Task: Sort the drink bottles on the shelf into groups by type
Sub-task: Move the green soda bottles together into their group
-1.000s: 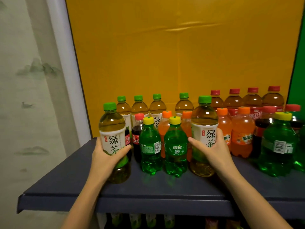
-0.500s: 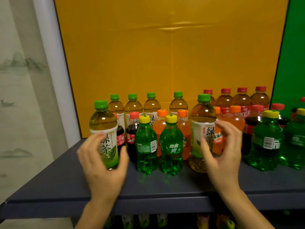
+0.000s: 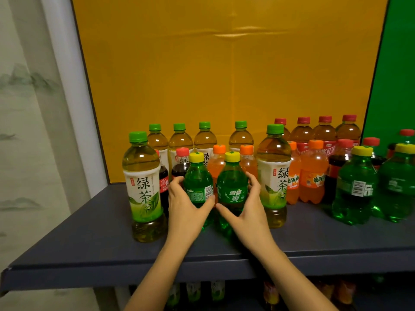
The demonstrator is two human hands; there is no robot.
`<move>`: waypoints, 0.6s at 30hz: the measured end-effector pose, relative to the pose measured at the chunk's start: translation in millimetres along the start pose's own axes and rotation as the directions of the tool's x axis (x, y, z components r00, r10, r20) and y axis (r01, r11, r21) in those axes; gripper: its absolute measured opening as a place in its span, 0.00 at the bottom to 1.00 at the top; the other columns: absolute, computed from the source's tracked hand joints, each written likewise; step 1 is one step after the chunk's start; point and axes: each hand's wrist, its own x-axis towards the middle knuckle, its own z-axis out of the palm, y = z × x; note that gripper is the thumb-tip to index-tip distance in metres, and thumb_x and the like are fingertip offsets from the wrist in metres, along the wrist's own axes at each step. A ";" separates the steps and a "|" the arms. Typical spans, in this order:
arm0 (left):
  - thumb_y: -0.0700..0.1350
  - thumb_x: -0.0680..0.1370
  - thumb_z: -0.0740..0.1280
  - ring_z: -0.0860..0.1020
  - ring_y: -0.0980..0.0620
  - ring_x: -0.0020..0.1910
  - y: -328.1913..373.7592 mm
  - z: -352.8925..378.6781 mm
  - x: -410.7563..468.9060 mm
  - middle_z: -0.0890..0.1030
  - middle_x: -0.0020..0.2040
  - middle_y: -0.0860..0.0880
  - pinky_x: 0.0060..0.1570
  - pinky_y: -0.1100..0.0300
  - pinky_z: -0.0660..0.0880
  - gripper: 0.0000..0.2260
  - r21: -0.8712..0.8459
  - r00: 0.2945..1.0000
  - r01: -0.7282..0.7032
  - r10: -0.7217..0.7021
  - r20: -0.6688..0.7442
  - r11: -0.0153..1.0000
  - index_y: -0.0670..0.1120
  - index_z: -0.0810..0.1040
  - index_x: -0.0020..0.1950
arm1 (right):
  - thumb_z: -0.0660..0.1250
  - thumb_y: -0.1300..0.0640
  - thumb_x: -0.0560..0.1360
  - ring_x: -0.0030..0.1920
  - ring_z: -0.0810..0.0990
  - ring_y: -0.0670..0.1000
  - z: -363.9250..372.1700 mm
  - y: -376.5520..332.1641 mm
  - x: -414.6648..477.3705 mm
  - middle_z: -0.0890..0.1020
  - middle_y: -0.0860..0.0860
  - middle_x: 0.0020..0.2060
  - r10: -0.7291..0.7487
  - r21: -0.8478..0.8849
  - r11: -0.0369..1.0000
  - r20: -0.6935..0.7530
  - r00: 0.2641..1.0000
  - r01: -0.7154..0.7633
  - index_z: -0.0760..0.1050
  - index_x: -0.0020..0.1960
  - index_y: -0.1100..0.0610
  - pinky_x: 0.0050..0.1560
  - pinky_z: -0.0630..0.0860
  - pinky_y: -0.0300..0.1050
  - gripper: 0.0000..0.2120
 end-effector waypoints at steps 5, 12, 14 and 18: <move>0.45 0.65 0.76 0.70 0.46 0.61 1.4 9.5 2.2 0.70 0.61 0.44 0.53 0.60 0.65 0.31 -0.028 0.996 0.087 -0.087 -0.008 0.996 0.42 0.64 0.62 | 0.73 0.52 0.68 0.65 0.71 0.50 0.0 -1.2 0.8 0.71 0.50 0.65 0.069 -0.036 0.997 0.049 0.996 -0.067 0.52 0.72 0.54 0.61 0.70 0.42 0.41; 0.47 0.65 0.76 0.76 0.50 0.55 5.7 1.5 -8.1 0.78 0.55 0.47 0.53 0.55 0.73 0.28 -0.137 0.996 0.084 -0.082 0.018 0.987 0.46 0.68 0.60 | 0.73 0.49 0.68 0.64 0.71 0.47 -15.2 -8.2 -11.7 0.71 0.48 0.65 0.066 0.015 0.998 0.090 0.994 -0.068 0.54 0.71 0.51 0.63 0.70 0.44 0.39; 0.46 0.65 0.76 0.77 0.52 0.53 12.3 -1.5 -15.8 0.78 0.54 0.49 0.51 0.58 0.72 0.27 -0.163 0.998 0.065 -0.062 0.023 0.984 0.47 0.69 0.60 | 0.73 0.48 0.68 0.64 0.71 0.46 -25.6 -11.4 -18.3 0.72 0.46 0.64 0.057 0.039 0.997 0.118 0.991 -0.062 0.55 0.70 0.51 0.63 0.70 0.44 0.38; 0.44 0.66 0.76 0.78 0.64 0.46 35.9 0.1 -33.7 0.80 0.49 0.56 0.47 0.67 0.74 0.22 -0.248 1.000 0.012 -0.012 0.003 0.969 0.49 0.72 0.56 | 0.72 0.47 0.68 0.63 0.72 0.41 -61.6 -16.7 -32.1 0.74 0.42 0.62 0.037 0.112 0.992 0.143 0.989 -0.053 0.59 0.68 0.47 0.65 0.70 0.45 0.34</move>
